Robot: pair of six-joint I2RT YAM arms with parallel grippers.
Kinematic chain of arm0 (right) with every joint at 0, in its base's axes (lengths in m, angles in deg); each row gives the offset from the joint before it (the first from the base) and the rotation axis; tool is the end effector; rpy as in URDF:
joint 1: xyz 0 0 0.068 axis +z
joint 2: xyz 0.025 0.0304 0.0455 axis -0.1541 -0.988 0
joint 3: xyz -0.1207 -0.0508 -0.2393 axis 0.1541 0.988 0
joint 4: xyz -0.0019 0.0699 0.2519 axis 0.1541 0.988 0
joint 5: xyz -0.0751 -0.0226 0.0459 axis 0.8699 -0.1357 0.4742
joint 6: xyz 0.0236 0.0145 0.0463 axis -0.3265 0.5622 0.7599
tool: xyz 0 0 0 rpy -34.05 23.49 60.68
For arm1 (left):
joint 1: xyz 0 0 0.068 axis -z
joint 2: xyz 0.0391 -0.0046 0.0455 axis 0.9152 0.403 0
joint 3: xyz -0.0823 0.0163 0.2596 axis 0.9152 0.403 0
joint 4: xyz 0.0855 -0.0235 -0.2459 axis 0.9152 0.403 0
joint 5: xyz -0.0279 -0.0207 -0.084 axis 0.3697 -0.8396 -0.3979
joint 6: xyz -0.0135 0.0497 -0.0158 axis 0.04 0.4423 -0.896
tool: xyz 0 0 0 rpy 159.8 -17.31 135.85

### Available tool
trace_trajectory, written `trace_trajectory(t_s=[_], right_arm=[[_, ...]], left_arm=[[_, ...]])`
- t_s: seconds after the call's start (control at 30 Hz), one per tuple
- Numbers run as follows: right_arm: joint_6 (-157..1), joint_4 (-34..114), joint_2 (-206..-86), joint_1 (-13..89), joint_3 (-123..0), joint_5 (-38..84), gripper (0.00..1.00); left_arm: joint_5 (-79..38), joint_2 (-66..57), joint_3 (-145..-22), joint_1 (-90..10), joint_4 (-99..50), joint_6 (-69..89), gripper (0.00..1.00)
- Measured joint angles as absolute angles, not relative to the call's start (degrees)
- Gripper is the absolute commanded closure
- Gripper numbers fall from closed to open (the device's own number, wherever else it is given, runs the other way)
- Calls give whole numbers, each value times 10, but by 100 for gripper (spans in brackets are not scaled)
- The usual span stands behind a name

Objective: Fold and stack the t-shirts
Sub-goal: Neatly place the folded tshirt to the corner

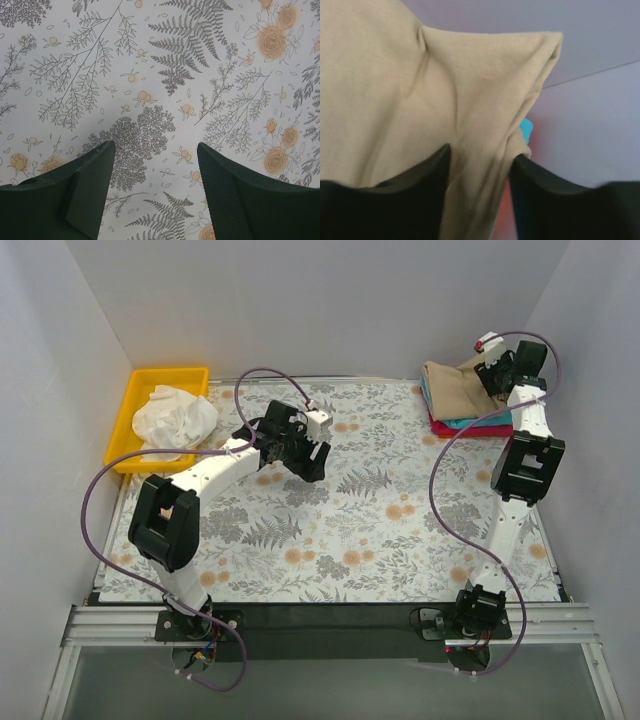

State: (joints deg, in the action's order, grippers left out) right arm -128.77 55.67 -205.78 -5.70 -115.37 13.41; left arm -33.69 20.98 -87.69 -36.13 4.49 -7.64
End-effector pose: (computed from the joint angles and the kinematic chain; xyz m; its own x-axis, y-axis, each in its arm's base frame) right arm 0.5562 -0.1339 0.2410 -0.3176 -0.6055 -0.7297 -0.3203 0.7928 -0.5185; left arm 0.3251 -0.2033 0.2438 -0.9127 0.0036 -0.4086 0.2505 0.7950 -0.5525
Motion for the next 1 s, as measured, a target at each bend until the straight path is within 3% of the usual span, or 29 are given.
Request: trace_trajectory(t_s=[0.03,0.13,0.5,0.6,0.7,0.77,0.83,0.87,1.0], right_arm=[[-1291,553,-2058,-58,-1154,140,41],[-1295,539,-2057,-61,-1154,154,34],[-1212,500,-1955,-65,-1087,196,42],[-1155,488,-1915,-67,-1072,178,39],[-1101,483,-1870,-72,-1032,133,27],[-1056,486,-1846,-73,-1010,91,15],[-1015,501,-1830,-74,-998,49,18],[-1004,513,-1827,-74,-997,33,18],[-982,598,-1814,-55,-992,-4,21]], left_arm=[[-338,212,-879,-361,45,-77,38],[-339,215,-884,-361,45,-79,38],[-344,214,-885,-361,39,-94,38],[-344,214,-885,-361,32,-102,38],[-345,214,-885,-363,21,-114,36],[-351,214,-885,-368,16,-126,32],[-365,214,-888,-380,15,-140,27],[-374,214,-891,-389,16,-146,2],[-406,214,-919,-433,23,-176,2]])
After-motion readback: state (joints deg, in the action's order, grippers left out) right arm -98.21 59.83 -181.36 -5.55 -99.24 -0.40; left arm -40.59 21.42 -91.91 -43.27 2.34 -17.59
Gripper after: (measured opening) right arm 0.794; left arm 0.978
